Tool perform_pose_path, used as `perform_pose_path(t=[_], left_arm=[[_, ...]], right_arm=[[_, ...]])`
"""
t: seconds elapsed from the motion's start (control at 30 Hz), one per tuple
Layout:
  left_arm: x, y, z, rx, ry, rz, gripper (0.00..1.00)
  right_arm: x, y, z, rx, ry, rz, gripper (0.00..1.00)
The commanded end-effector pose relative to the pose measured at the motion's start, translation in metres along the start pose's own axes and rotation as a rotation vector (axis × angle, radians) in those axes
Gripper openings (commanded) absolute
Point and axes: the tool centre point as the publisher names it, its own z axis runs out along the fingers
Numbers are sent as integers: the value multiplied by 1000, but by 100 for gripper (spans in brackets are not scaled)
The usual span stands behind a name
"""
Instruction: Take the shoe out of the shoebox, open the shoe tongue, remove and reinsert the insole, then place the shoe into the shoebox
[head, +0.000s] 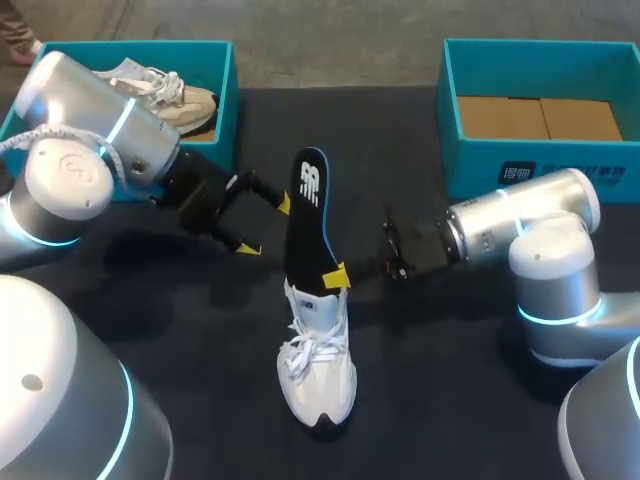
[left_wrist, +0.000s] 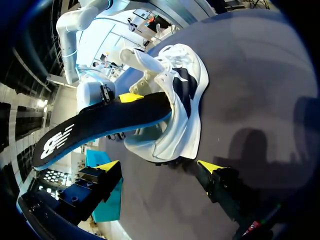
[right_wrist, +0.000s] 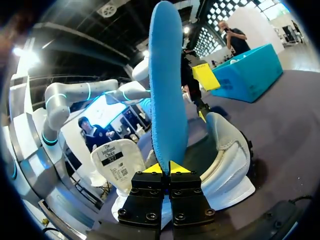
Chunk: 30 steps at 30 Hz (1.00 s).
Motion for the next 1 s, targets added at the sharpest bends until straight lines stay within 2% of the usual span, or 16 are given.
perform_pose_path(t=[0.03,0.2,0.47,0.73,0.87,1.0], left_arm=[[0,0,1,-2,4,0,100],[0,0,1,-2,4,0,100],[0,0,1,-2,4,0,100],[0,0,1,-2,4,0,100],[0,0,1,-2,4,0,100],[0,0,1,-2,4,0,100]], right_arm=[[-9,0,7,35,23,9,0],[-9,-5,7,38,24,16,0],[-6,-14,-1,-2,-5,30,0],[2,-9,-2,-20,35,-7,0],[1,-3,4,30,48,-4,0],[-3,-6,8,57,53,26,0]])
